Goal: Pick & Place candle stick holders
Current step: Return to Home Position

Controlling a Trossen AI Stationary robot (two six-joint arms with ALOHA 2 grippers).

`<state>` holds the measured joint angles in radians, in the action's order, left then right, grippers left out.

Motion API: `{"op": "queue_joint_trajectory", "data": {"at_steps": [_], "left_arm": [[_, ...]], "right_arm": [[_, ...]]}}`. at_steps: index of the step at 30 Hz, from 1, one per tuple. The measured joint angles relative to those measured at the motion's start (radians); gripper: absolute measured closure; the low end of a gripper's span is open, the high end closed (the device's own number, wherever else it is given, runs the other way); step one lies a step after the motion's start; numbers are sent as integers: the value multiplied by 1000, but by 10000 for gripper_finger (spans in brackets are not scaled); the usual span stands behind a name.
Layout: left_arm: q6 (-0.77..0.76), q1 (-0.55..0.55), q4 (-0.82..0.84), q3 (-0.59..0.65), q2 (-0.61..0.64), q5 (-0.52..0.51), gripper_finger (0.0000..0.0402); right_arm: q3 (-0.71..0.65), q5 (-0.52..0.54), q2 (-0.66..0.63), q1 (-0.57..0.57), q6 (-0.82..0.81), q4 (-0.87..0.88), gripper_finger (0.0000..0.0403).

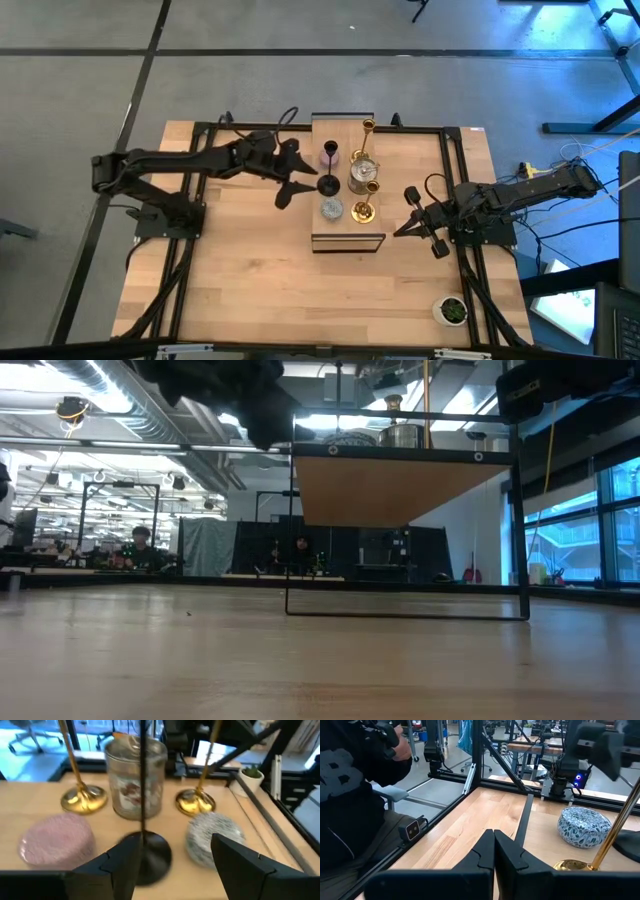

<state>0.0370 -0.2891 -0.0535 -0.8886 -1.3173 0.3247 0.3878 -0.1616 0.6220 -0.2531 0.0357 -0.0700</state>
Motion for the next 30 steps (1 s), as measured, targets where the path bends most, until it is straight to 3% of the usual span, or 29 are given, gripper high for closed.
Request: {"op": "queue_joint_trajectory", "data": {"at_steps": [11,19,23,30], "left_arm": [[-85,191,83,0,64,1,169],[-146,453,-47,0,57,-40,169],[-128,630,-197,0,53,-149,169],[-14,870,-494,-1,-69,-475,169]], "right_arm": [[0,0,0,0,1,0,402],[0,1,0,0,-155,-35,402],[0,1,0,-9,-261,-70,402],[0,1,11,-67,-344,-88,402]]}}
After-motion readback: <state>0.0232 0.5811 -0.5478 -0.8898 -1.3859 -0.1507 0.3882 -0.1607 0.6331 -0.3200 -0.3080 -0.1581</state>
